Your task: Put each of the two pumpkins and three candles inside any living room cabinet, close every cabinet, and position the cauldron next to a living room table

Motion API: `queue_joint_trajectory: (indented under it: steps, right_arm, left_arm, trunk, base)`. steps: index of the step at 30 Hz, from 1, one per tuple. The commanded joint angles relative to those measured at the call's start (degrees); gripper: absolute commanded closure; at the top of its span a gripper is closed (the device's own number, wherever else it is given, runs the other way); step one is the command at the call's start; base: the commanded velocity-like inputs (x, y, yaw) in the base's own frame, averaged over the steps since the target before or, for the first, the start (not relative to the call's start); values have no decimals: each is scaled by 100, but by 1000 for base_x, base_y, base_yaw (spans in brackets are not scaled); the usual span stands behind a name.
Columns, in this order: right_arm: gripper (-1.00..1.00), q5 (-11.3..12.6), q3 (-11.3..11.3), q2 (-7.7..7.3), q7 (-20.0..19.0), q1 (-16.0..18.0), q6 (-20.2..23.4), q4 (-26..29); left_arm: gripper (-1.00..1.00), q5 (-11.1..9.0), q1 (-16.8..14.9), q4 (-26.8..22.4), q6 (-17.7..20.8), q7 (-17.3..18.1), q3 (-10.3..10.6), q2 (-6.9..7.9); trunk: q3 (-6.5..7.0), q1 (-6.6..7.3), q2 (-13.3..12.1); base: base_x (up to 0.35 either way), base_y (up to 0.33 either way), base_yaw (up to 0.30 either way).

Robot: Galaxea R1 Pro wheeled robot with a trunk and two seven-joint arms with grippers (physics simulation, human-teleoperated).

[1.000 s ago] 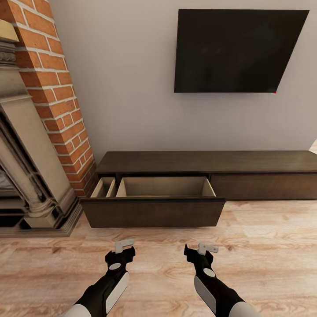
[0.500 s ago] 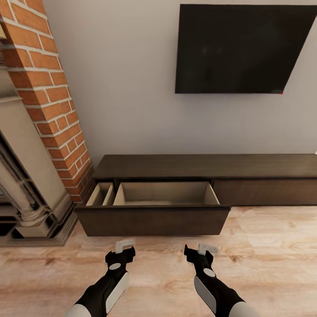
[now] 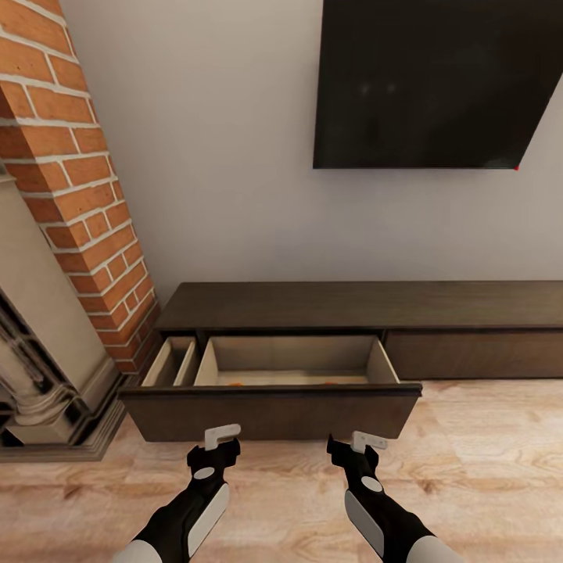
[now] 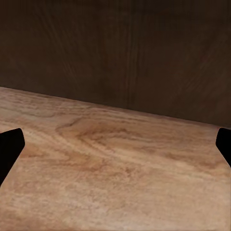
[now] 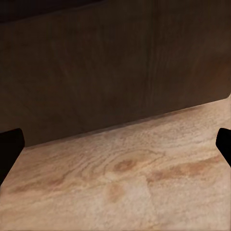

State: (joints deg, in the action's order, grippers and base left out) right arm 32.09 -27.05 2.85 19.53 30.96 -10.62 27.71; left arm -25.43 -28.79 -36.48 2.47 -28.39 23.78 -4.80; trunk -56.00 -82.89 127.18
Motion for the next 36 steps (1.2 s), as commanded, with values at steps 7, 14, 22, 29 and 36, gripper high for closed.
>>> queue_joint_trajectory:
  steps: [7, 14, 22, 29, 36]
  right_arm:
    - [-100, 61, -46, -4, 33, 6, -36, -2]
    - [-100, 61, -46, -4, 33, 6, -36, -2]
    - [-100, 61, -46, -4, 33, 6, -36, -2]
    - [-100, 68, -46, -4, 33, 6, -36, -2]
    - [-100, 68, -46, -4, 33, 6, -36, -2]
  left_arm:
    - [-100, -25, -4, -16, 19, -52, 23, 5]
    - [-100, -25, -4, -25, 19, -52, 16, 5]
    - [-100, -27, -4, -26, 22, -52, 21, 5]
    - [-100, -30, -4, -25, 20, -52, 22, 5]
    - [-100, -32, -4, -23, 18, -52, 22, 5]
  trunk:
    - [-5, 0, 2]
    - [-5, 0, 2]
    - [-131, -153, 283]
    - [-202, -241, 443]
    - [-328, -395, 724]
  base:
    - [14, 0, 0]
    - [1, 0, 0]
    - [0, 0, 0]
    - [0, 0, 0]
    - [0, 0, 0]
